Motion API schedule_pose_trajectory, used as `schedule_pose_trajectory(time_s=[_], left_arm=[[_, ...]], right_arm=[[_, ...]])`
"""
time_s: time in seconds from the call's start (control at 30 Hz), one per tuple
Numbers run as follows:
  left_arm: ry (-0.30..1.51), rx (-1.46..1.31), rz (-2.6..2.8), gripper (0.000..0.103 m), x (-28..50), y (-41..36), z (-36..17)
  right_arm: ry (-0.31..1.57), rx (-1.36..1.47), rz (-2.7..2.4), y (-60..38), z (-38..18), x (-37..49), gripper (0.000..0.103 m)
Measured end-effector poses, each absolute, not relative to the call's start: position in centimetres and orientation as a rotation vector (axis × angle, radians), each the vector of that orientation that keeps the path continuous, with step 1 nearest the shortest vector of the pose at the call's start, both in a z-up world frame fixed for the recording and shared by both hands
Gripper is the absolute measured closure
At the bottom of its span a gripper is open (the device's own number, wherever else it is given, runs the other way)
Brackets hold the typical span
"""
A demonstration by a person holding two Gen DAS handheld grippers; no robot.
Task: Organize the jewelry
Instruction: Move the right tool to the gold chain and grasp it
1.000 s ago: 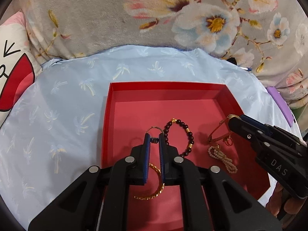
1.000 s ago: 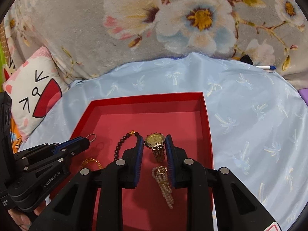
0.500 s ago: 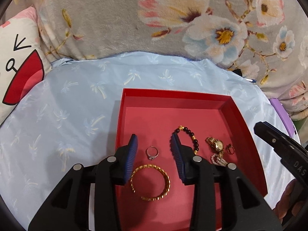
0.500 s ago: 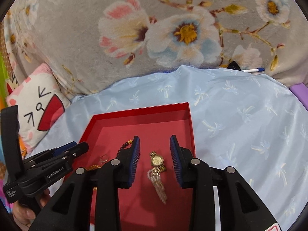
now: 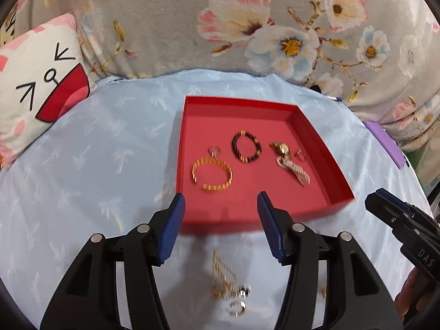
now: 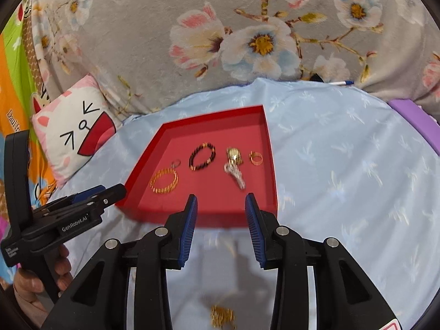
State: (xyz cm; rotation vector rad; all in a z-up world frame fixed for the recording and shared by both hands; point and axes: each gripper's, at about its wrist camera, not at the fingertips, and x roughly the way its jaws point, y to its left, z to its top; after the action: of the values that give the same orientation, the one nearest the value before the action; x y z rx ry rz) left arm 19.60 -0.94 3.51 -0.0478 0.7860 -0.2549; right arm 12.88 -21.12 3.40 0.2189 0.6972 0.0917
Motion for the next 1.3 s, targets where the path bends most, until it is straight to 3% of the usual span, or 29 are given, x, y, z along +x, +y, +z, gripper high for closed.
schedule_pose_trajectory(time_s=[0.4, 1.13, 1.2, 1.3], left_arm=[[0.901, -0.053, -0.241, 0.05, 13.2, 0.2, -0.9], [0.963, -0.078, -0.245, 0.05, 11.2, 1.0, -3.4], [0.962, -0.079, -0.245, 0.05, 11.2, 1.1, -3.4], [0.961, -0.082, -0.246, 0.05, 11.2, 1.1, -3.3]], right_arm=[[0.827, 0.193, 0.076, -20.8, -1.3, 5.3, 0.067], [0.898, 0.081, 0.079, -18.1, -4.8, 7.5, 0.067], [0.897, 0.063, 0.072, -18.0, -4.8, 7.7, 0.069], [0.899, 0.049, 0.063, -18.0, -4.8, 7.8, 0.082]])
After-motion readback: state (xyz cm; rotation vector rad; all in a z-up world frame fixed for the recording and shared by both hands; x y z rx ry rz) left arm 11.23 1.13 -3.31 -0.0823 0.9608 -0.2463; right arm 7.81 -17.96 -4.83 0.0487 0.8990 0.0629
